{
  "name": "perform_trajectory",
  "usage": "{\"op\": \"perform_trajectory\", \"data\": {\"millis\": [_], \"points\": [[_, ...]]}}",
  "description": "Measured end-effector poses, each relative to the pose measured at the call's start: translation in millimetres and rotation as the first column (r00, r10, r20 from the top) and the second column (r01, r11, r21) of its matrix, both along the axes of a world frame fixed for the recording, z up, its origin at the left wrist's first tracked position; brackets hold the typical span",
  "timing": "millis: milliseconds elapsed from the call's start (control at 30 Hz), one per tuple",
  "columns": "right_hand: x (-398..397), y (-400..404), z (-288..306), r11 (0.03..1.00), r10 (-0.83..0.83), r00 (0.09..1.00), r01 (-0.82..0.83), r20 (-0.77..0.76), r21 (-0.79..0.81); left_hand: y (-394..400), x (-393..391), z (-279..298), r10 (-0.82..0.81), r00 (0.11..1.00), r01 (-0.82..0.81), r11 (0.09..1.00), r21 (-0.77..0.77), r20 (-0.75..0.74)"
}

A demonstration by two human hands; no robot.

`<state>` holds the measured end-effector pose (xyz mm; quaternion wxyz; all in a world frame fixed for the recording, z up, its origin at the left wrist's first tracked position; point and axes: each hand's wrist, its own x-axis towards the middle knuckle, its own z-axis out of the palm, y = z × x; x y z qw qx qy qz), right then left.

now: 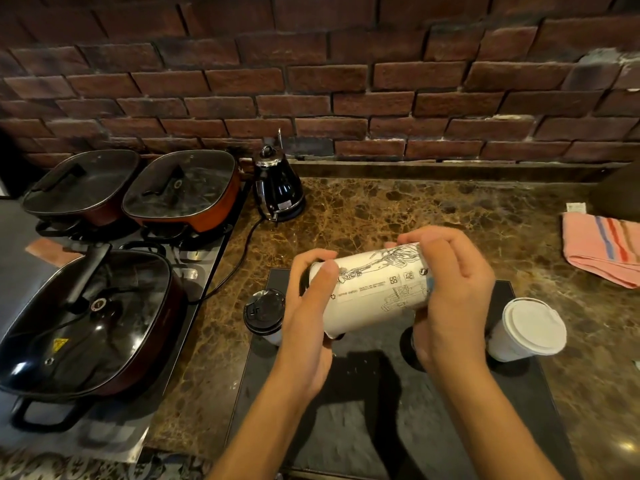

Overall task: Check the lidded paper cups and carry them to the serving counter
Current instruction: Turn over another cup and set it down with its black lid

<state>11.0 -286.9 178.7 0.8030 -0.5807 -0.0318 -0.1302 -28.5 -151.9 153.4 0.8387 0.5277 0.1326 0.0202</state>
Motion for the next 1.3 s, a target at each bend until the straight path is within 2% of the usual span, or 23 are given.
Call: {"op": "perform_trajectory", "data": {"millis": [67,167,267,333,467,633,700,767,867,933,1000,1067,1167,1300], "points": [[2,-3,-7,0.988,0.084,0.996,-0.088,-0.031,-0.126,5,2,2,-0.013,0.998,0.010,0.999,-0.043,-0.068],[4,-14,-3,0.909,0.294,0.950,-0.244,0.105,-0.338,13,6,11,-0.148,0.965,0.089,0.962,-0.259,-0.218],[6,-16,-3,0.899,0.295,0.928,-0.190,0.227,-0.395,13,7,16,-0.260,0.923,0.153,0.924,-0.351,-0.282],[8,-11,-8,0.941,0.211,0.956,-0.142,0.202,-0.308,13,8,16,-0.202,0.943,0.126,0.952,-0.279,-0.263],[8,2,-16,0.993,0.100,0.995,-0.097,0.030,-0.069,14,9,14,-0.032,0.988,0.030,0.999,-0.017,-0.149],[6,14,-31,0.995,0.015,0.975,0.008,-0.221,0.103,13,4,8,-0.028,0.999,0.032,0.967,0.253,-0.021],[6,15,-39,0.999,0.029,0.953,-0.016,-0.303,0.046,15,4,6,-0.002,1.000,-0.001,0.948,0.319,0.010],[7,12,-46,0.985,0.069,0.949,-0.114,-0.306,-0.132,20,6,6,0.019,1.000,-0.026,0.931,0.365,0.024],[4,6,-53,0.904,0.114,0.984,-0.160,-0.138,-0.397,30,10,8,-0.004,0.999,0.016,0.950,0.312,-0.040],[-2,5,-59,0.881,0.114,0.993,-0.098,0.006,-0.463,33,12,8,-0.057,0.994,0.078,0.970,0.231,-0.095],[-6,8,-60,0.895,0.065,0.997,-0.044,0.032,-0.444,33,13,7,-0.098,0.992,0.117,0.958,0.261,-0.083],[-3,11,-57,0.932,0.023,0.998,-0.045,-0.065,-0.360,31,14,5,-0.091,0.995,0.098,0.930,0.355,-0.037],[4,13,-55,0.952,0.047,0.970,-0.116,-0.239,-0.282,31,14,-4,-0.074,0.997,0.057,0.871,0.488,0.016],[9,11,-65,0.961,0.113,0.909,-0.203,-0.402,-0.190,34,10,-13,-0.109,0.994,0.104,0.833,0.544,-0.023]]}}
